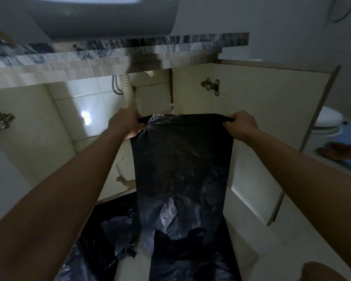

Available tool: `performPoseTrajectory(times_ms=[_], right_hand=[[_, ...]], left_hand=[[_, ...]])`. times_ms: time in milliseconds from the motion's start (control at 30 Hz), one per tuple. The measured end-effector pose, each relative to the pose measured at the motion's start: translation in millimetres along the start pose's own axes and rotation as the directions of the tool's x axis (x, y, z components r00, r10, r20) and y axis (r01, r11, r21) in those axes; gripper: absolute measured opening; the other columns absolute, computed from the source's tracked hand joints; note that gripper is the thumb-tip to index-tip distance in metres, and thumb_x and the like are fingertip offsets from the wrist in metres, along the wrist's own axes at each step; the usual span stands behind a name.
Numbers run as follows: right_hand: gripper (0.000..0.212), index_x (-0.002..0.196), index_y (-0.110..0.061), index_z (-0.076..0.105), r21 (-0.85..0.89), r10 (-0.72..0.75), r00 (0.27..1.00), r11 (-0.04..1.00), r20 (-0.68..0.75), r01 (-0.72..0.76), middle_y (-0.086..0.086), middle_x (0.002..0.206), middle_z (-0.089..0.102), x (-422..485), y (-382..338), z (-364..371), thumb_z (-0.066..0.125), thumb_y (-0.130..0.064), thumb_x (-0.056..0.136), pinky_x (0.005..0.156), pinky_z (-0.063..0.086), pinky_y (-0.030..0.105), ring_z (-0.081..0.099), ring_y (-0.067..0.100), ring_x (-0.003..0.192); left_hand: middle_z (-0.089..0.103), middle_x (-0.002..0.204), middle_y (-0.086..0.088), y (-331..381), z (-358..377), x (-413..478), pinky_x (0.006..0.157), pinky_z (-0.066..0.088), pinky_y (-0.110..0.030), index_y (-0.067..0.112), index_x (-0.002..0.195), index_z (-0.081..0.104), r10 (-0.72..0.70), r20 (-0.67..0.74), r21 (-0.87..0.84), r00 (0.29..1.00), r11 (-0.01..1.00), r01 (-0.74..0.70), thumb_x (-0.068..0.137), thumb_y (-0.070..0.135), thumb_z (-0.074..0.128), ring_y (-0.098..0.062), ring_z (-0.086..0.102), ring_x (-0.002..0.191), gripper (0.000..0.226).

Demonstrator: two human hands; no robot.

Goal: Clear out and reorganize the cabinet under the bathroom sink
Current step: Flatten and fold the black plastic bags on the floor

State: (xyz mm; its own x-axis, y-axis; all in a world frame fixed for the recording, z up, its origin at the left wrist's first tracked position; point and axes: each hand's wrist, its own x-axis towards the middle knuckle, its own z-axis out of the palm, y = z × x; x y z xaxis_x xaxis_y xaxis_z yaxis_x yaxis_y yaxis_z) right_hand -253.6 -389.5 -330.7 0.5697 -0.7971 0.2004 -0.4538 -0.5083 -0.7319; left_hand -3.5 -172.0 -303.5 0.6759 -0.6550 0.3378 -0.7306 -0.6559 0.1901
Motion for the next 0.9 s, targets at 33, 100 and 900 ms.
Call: performPoseTrajectory(times_ms=[33,100,900], right_hand=[[0.027,0.118,-0.01,0.071,0.007,-0.03,0.999,1.0,-0.04,0.03,0.009,0.095,0.067,-1,-2,-4,0.053,-0.015,0.098,0.073,0.046,0.025,0.06,0.02,0.079],[0.029,0.117,-0.014,0.072,0.032,-0.099,0.989,0.994,-0.108,0.103,0.005,0.093,0.066,-2,-5,-13,0.05,-0.016,0.098,0.072,0.043,0.022,0.059,0.016,0.077],[0.027,0.101,-0.022,0.062,-0.56,0.618,0.282,0.785,0.733,-0.266,0.003,0.115,0.065,-122,148,53,0.058,-0.021,0.074,0.104,0.041,0.045,0.068,0.023,0.108]], left_hand=[[0.068,0.098,-0.011,4,-2,1,0.065,0.044,-0.031,0.021,0.116,0.073,-0.021,-0.045,-0.025,0.999,0.999,0.02,0.086,0.039,0.07,-0.028,0.061,0.081,0.035],[0.066,0.091,-0.009,10,-9,1,0.063,0.04,-0.031,0.021,0.115,0.073,-0.04,-0.128,-0.074,0.991,0.997,0.031,0.087,0.035,0.069,-0.025,0.056,0.074,0.032],[0.042,0.145,-0.007,22,149,-151,0.104,0.048,-0.046,0.021,0.106,0.066,-0.144,0.989,0.139,0.037,0.983,0.124,0.078,0.033,0.08,-0.032,0.044,0.127,0.034]])
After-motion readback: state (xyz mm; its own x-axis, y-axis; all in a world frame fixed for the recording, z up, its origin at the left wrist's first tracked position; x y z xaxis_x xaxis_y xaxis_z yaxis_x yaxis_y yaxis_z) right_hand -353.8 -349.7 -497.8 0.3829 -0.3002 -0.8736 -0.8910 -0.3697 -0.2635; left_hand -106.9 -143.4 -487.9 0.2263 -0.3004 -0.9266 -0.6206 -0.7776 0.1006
